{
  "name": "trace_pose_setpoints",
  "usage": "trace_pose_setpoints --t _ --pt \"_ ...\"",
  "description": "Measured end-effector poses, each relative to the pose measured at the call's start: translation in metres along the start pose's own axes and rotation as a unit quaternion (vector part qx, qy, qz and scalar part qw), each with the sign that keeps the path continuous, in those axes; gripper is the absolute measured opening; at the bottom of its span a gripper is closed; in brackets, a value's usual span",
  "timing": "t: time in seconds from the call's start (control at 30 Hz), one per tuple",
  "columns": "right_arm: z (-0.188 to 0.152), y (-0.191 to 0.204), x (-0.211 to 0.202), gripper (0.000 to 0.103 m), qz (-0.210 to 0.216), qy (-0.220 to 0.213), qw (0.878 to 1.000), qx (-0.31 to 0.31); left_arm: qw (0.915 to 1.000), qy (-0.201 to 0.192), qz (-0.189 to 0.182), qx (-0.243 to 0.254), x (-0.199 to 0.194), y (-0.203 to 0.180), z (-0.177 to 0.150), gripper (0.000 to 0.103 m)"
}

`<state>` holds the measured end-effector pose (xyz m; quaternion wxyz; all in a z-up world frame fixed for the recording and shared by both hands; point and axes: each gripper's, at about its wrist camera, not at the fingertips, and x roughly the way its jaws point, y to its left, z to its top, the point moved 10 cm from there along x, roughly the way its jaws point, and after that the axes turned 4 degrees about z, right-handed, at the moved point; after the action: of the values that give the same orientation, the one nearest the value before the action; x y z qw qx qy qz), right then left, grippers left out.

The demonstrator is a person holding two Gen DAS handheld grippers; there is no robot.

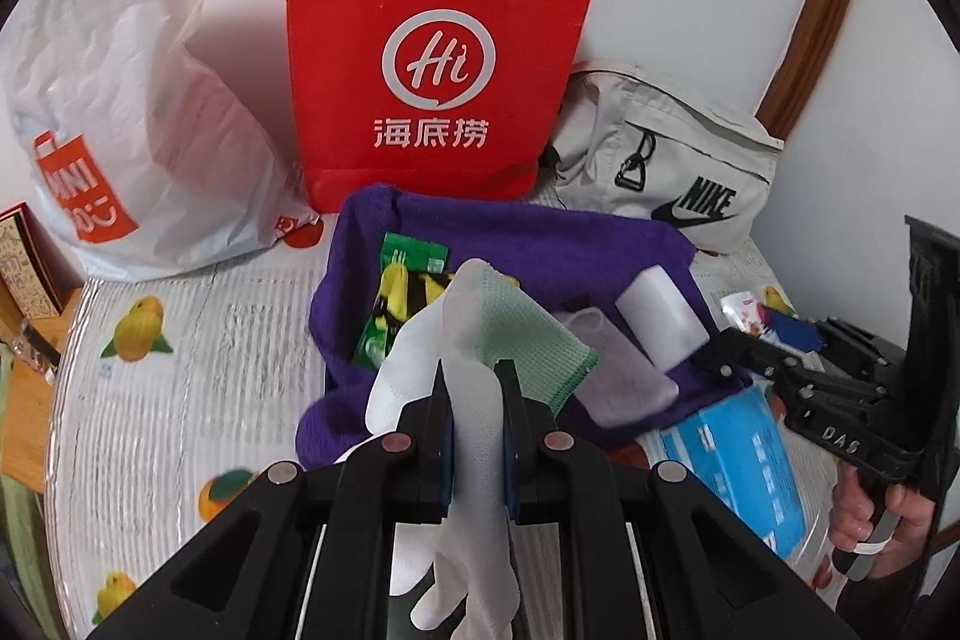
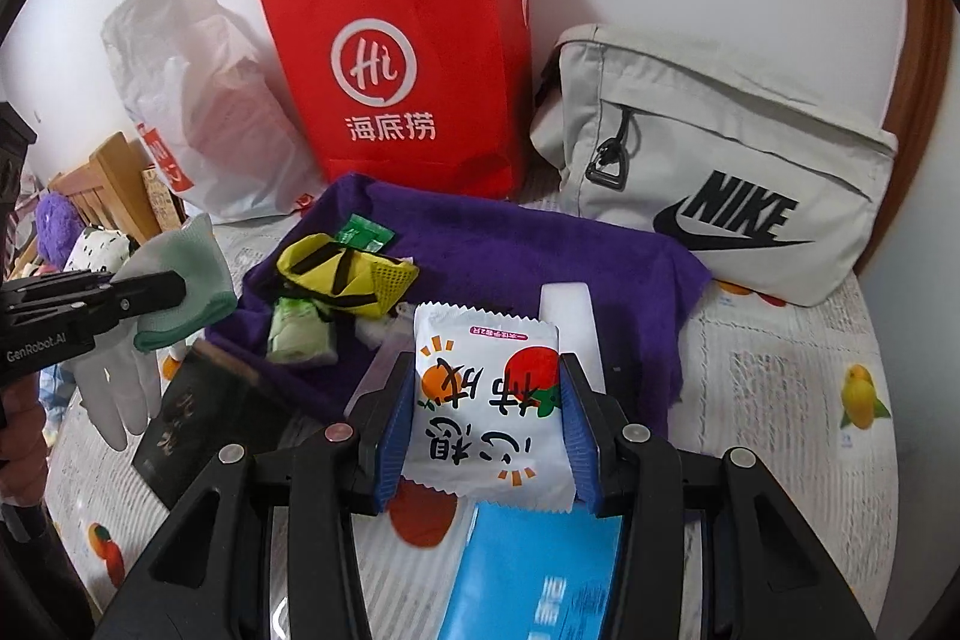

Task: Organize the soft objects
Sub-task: 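Carry the glove and sachet over the purple towel with both tools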

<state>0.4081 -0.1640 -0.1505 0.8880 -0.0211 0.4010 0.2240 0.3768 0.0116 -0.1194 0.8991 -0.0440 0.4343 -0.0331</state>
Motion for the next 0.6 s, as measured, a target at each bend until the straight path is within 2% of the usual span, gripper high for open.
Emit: trace_pose_setpoints --t 0.37,0.6 --pt "0.014 -0.002 0.041 0.045 0.002 0.024 1.000 -0.015 0.9999 -0.002 -0.013 0.009 0.036 -0.006 0.038 0.012" --pt "0.018 -0.001 0.060 0.045 0.022 0.043 0.999 -0.006 0.9997 -0.002 -0.014 0.022 0.057 -0.011 0.057 0.012"
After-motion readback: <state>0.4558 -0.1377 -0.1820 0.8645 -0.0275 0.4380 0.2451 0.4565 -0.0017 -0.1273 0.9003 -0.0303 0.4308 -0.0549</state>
